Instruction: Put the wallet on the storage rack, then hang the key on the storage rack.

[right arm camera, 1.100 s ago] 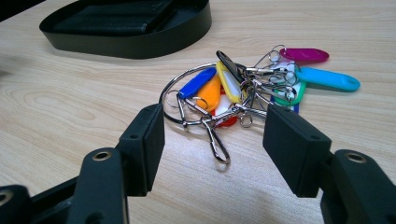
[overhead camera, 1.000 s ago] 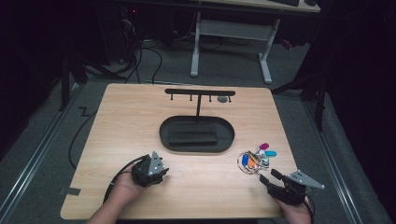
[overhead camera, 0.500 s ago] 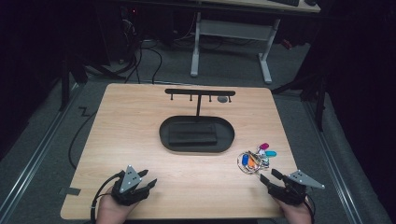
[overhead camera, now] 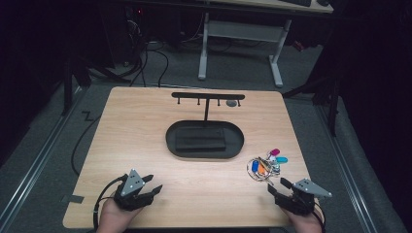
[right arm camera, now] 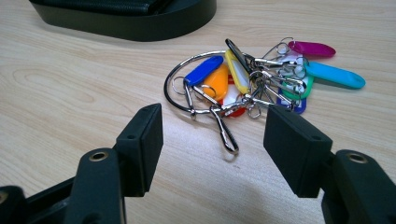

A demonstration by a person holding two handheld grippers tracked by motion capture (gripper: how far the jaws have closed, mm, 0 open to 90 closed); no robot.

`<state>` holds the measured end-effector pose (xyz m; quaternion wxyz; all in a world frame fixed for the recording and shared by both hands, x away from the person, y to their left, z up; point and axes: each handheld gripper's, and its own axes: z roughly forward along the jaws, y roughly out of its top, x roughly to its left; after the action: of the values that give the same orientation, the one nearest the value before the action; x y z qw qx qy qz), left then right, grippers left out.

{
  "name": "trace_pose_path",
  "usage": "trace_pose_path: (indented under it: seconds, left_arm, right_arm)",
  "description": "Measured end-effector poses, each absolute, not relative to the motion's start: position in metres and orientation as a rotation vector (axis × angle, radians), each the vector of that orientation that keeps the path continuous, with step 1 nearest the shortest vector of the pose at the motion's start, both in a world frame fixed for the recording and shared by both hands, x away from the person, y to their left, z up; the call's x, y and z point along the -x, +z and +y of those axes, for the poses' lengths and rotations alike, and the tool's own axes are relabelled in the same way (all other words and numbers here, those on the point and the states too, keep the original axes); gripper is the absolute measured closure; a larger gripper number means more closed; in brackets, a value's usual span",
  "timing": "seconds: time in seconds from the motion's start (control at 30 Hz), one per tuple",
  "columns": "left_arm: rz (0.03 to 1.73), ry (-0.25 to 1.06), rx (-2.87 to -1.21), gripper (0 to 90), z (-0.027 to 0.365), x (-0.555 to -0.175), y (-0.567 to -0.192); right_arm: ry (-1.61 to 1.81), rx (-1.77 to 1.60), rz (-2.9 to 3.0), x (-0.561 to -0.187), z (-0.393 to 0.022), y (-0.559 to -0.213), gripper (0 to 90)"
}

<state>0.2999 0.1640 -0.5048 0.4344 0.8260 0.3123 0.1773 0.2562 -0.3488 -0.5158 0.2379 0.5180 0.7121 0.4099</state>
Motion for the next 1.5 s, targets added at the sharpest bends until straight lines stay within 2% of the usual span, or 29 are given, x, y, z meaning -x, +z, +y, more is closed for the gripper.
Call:
trace_pose_path:
  seconds: [0.4, 0.83, 1.13, 1.3, 1.5]
  left_arm:
    - [0.794, 0.469, -2.065, 39.4, 0.172, -0.301, -0.508]
    - [0.775, 0.464, -2.059, 38.5, 0.167, -0.301, -0.507]
    - [0.756, 0.450, -2.061, 37.1, 0.165, -0.306, -0.510]
    - [0.754, 0.436, -2.065, 36.8, 0.167, -0.307, -0.512]
    - [0.754, 0.441, -2.066, 36.5, 0.168, -0.307, -0.511]
  right_arm:
    - [0.942, -1.427, 2.063, -0.264, -0.332, -0.509, 35.1]
    - [0.813, -1.397, 2.228, -0.290, -0.316, -0.479, 34.3]
    - [0.698, -1.389, 2.350, -0.305, -0.307, -0.469, 32.3]
    - [0.621, -1.394, 2.446, -0.315, -0.304, -0.466, 37.6]
    - [0.491, -1.368, 2.558, -0.325, -0.294, -0.466, 37.8]
